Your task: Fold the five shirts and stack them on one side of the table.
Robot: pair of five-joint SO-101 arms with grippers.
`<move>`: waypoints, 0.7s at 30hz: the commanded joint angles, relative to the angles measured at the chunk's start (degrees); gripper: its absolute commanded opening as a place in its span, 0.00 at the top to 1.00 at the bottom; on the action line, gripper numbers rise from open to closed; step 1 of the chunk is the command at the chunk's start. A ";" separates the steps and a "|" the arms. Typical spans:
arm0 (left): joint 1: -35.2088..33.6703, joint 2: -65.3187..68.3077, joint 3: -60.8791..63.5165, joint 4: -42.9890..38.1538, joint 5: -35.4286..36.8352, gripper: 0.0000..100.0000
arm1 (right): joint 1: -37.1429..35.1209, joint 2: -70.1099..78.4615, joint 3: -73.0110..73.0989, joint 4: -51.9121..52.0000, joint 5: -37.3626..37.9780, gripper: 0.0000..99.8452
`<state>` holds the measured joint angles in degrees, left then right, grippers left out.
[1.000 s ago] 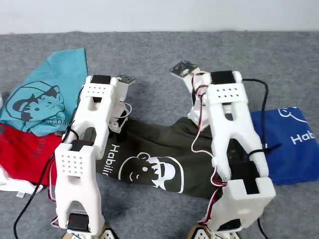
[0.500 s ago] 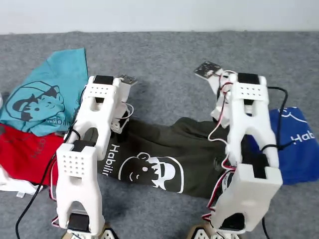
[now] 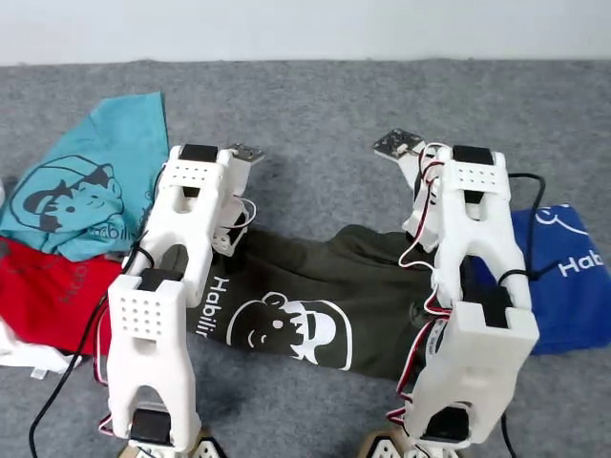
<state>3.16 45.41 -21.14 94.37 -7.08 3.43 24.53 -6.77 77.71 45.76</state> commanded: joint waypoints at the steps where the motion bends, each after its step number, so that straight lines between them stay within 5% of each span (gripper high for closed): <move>1: 1.41 1.41 0.66 -2.11 0.18 0.88 | 0.75 -0.40 -0.35 1.98 0.53 0.87; 10: 1.41 1.41 0.66 -2.11 0.18 0.88 | 0.66 0.13 0.00 2.42 0.53 0.99; 21: 1.41 1.41 0.66 -2.11 0.18 0.88 | 0.84 -0.22 0.00 2.68 0.53 0.99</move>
<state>3.16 45.41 -21.14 94.37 -7.08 3.52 25.05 -6.59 79.82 45.76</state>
